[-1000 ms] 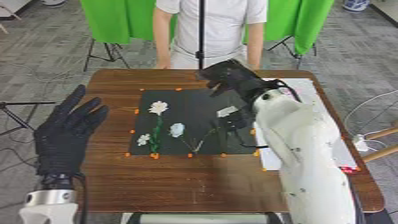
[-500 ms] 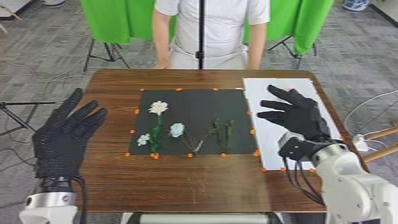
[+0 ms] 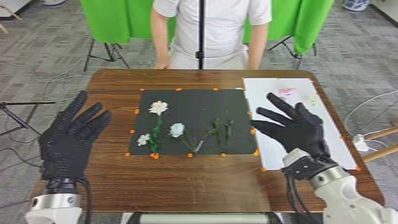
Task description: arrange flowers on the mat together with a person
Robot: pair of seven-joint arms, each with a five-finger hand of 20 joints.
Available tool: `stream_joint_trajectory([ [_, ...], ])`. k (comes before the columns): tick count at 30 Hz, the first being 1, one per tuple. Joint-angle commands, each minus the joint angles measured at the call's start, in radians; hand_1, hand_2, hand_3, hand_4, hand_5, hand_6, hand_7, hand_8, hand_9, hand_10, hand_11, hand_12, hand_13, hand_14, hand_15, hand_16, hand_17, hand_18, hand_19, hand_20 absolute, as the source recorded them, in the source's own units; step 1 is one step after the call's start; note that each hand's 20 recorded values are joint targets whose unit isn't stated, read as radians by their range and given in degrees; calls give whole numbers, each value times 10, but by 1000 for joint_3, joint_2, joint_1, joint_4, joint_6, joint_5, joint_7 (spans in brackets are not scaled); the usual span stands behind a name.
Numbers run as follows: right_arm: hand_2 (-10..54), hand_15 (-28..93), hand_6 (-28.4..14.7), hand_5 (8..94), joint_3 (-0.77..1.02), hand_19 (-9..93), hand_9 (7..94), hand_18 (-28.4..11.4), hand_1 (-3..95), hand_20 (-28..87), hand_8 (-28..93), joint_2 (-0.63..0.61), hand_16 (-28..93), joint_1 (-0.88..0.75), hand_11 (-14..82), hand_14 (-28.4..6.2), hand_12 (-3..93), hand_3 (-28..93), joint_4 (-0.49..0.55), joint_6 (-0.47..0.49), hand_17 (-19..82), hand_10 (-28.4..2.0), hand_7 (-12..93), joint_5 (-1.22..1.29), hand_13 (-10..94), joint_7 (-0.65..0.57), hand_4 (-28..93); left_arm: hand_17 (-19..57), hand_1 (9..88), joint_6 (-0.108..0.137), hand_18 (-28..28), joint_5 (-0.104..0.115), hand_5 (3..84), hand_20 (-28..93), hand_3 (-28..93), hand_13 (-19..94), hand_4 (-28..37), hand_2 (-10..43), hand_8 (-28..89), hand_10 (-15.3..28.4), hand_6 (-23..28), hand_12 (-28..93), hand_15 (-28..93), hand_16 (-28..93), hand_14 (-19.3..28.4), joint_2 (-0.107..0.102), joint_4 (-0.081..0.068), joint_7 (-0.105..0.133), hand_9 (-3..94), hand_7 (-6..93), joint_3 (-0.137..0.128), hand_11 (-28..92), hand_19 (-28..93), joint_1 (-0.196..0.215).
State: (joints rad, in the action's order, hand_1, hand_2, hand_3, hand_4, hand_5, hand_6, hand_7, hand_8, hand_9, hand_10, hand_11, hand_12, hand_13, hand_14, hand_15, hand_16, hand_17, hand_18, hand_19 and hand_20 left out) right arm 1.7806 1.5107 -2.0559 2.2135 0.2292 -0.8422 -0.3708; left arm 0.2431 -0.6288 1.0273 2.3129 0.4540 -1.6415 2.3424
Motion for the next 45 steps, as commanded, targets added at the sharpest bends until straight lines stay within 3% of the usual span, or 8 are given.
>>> stream_joint_trajectory([
  [1,70,266,-2,421,-10,497,476,-182,161,146,-121,4,136,-8,88,-224,112,793,10,-31,38,-169,100,19,396,24,-283,-57,199,22,255,-9,348,-48,777,275,-283,98,-95,205,78,95,457,-87,273,14,-3,1,342,100,-11,213,644,21],
  [7,70,267,-2,420,-13,497,478,-183,160,152,-121,9,143,-3,91,-223,113,795,6,-27,37,-168,101,18,397,23,-283,-59,199,23,257,-1,348,-35,777,271,-283,98,-94,207,80,99,484,-94,278,15,-1,7,345,104,-10,225,659,32],
  [10,69,269,-2,421,-7,497,478,-184,161,154,-121,16,144,-8,91,-223,113,796,11,-24,36,-169,101,19,397,13,-283,-59,199,19,257,-6,349,-32,776,270,-283,98,-95,209,82,98,487,-97,278,21,2,-8,346,105,-12,228,659,33],
  [12,69,270,-1,421,-14,497,480,-184,162,156,-121,11,145,-3,92,-223,113,796,8,-33,36,-169,102,12,398,20,-283,-59,200,20,257,-5,349,-31,775,270,-283,99,-95,210,83,98,488,-99,278,21,0,-4,347,106,-11,230,659,31],
  [26,67,277,0,423,-11,499,482,-183,164,159,-123,23,144,2,92,-222,113,797,5,-16,37,-168,104,8,401,0,-283,-61,203,23,254,6,351,-24,776,269,-283,99,-96,212,85,96,496,-105,279,13,-2,-6,348,109,0,238,656,15],
  [27,67,278,0,424,-8,499,482,-183,165,159,-123,28,144,6,93,-221,113,797,3,-8,37,-168,104,7,401,-5,-283,-60,202,27,254,8,351,-24,777,269,-283,99,-96,212,85,96,497,-105,279,9,-1,2,348,109,3,238,656,17],
  [33,67,280,0,423,-9,500,481,-182,165,159,-123,28,142,4,93,-222,113,798,4,-10,38,-166,103,0,401,-13,-283,-60,203,26,252,4,351,-22,778,269,-283,99,-96,212,85,96,497,-107,279,14,-2,-14,348,111,4,240,655,12],
  [45,65,282,1,423,-8,501,482,-183,168,159,-123,34,141,10,94,-222,113,797,2,-5,36,-167,103,-2,402,-20,-283,-62,205,18,252,3,352,-18,781,268,-283,99,-98,213,86,95,500,-108,279,19,0,-18,349,112,6,241,653,7],
])
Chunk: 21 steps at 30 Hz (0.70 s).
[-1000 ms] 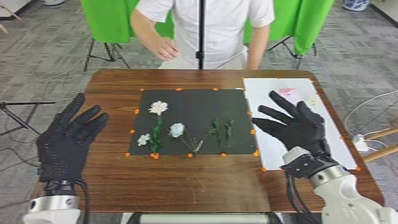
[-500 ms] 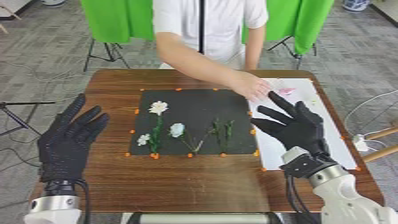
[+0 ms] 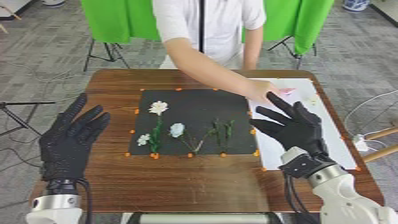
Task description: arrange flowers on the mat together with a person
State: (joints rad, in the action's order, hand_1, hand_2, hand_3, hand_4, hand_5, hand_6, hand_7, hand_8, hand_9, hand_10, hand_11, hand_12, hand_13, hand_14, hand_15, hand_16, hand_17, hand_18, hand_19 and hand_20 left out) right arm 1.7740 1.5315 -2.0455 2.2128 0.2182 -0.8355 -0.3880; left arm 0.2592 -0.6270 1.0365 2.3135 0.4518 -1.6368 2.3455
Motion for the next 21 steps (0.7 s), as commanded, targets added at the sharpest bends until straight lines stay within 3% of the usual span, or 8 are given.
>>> stream_joint_trajectory([
  [1,65,284,1,423,-1,502,483,-183,168,159,-123,12,141,-4,94,-221,113,797,4,3,36,-167,103,-10,403,-2,-283,-62,207,-1,252,-4,352,-18,780,268,-283,98,-97,213,86,95,500,-108,280,15,-1,-26,349,112,-2,241,653,2],
  [6,64,301,1,425,3,502,487,-183,168,160,-123,16,142,0,98,-219,114,798,3,6,36,-168,105,-14,411,-5,-283,-62,208,1,252,-5,352,-16,780,267,-282,99,-97,213,87,95,501,-109,280,18,0,-30,348,112,-2,242,653,1],
  [9,64,306,2,425,-4,502,488,-183,168,160,-124,7,138,2,99,-218,114,798,1,-4,35,-168,106,-11,411,-3,-283,-62,209,-12,252,-30,352,-16,780,268,-283,98,-97,213,87,95,501,-109,280,29,1,-62,349,112,-10,242,652,1],
  [12,64,308,2,425,-3,503,488,-183,169,161,-124,9,136,3,100,-218,114,798,3,-6,35,-167,106,-16,411,-8,-283,-63,210,-20,251,-21,352,-15,779,267,-282,100,-97,212,87,95,500,-110,279,31,1,-55,348,111,-8,242,651,-2],
  [14,64,312,2,425,-2,504,489,-183,170,161,-124,7,136,3,101,-218,114,797,4,-6,36,-168,107,-26,412,-9,-283,-64,209,-11,251,-21,352,-15,780,265,-281,100,-97,213,87,94,501,-110,279,28,1,-50,348,111,-5,242,651,-3],
  [20,64,337,1,428,4,512,497,-183,170,164,-125,8,134,2,109,-215,115,796,6,-11,36,-170,107,-36,423,-15,-283,-64,210,-17,250,-24,352,-14,782,264,-278,99,-97,214,88,94,501,-110,280,35,0,-68,348,109,-5,242,650,-8],
  [21,64,341,1,428,11,513,497,-183,170,164,-125,17,133,7,110,-215,115,796,7,-1,36,-171,107,-51,423,-33,-283,-64,211,-13,250,-21,352,-14,781,264,-278,98,-96,214,88,94,501,-110,280,31,1,-60,348,109,-2,242,650,-7],
])
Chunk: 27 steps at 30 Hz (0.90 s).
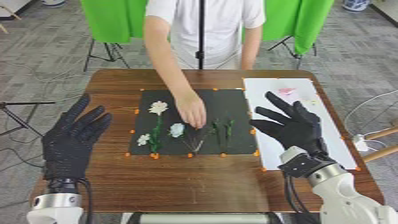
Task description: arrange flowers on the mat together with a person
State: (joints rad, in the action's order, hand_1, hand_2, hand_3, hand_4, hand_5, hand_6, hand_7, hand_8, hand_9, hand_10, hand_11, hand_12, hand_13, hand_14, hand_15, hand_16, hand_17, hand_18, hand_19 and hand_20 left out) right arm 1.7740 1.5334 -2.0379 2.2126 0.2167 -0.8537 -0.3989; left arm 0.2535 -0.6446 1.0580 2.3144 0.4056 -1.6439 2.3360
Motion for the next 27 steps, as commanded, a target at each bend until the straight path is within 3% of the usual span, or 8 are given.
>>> stream_joint_trajectory([
  [1,64,344,1,429,10,514,498,-183,170,164,-125,12,131,-2,111,-215,115,795,12,-5,37,-172,107,-55,423,-27,-283,-64,211,-7,250,-4,351,-14,782,264,-277,98,-96,214,88,95,501,-111,280,12,0,-18,348,110,6,242,650,0],
  [6,63,361,2,432,10,524,507,-183,164,167,-124,1,126,-2,114,-218,114,796,23,-15,40,-174,109,-136,432,-40,-283,-64,214,-13,250,-9,352,-13,780,264,-276,98,-96,214,88,95,501,-111,280,15,-2,-28,348,110,6,243,650,-12],
  [13,60,390,2,433,16,536,519,-183,165,167,-126,-18,118,9,126,-219,116,797,28,-37,47,-180,112,-185,446,-32,-283,-65,214,-13,250,-6,351,-13,780,263,-272,97,-96,214,88,95,503,-111,280,10,-4,-23,347,110,12,244,650,-17],
  [19,53,429,2,431,29,572,531,-186,174,170,-126,-107,105,60,145,-217,117,801,25,-149,66,-180,112,-297,467,-54,-283,-64,215,-11,250,-7,351,-12,780,263,-272,96,-97,214,88,95,503,-112,280,9,-1,-24,347,111,15,243,650,-21],
  [25,32,448,4,424,41,619,536,-205,180,174,-126,-213,92,158,149,-212,114,801,-5,-264,83,-182,110,-474,479,-145,-283,-65,216,-20,249,-15,351,-12,781,263,-272,96,-97,214,88,95,504,-112,280,12,12,-27,347,112,13,244,650,-17],
  [27,26,462,3,425,34,641,546,-223,178,176,-125,-256,91,198,157,-214,117,789,-27,-303,99,-190,110,-510,493,-181,-283,-65,216,-31,249,-22,351,-12,782,263,-271,96,-97,214,88,94,504,-112,281,16,14,-42,348,112,8,244,650,-19],
])
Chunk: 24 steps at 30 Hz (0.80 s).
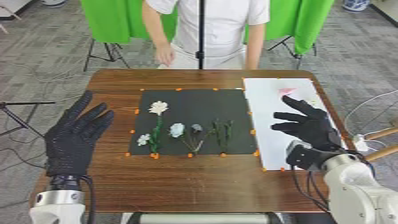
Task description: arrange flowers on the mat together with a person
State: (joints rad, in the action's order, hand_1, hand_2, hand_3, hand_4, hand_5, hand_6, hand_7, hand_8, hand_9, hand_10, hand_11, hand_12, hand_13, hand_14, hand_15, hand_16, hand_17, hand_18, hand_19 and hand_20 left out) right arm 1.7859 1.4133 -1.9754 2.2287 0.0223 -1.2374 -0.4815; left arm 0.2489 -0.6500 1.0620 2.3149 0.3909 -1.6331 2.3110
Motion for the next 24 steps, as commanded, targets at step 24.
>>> stream_joint_trajectory([
  [24,-10,480,8,402,-604,693,590,-239,210,126,-126,-619,72,688,175,-201,114,779,-555,-229,139,-198,114,-836,567,-511,-281,-68,215,-61,250,-20,350,-10,781,261,-264,89,-96,214,87,95,501,-110,280,15,0,-50,346,111,15,242,646,-38],
])
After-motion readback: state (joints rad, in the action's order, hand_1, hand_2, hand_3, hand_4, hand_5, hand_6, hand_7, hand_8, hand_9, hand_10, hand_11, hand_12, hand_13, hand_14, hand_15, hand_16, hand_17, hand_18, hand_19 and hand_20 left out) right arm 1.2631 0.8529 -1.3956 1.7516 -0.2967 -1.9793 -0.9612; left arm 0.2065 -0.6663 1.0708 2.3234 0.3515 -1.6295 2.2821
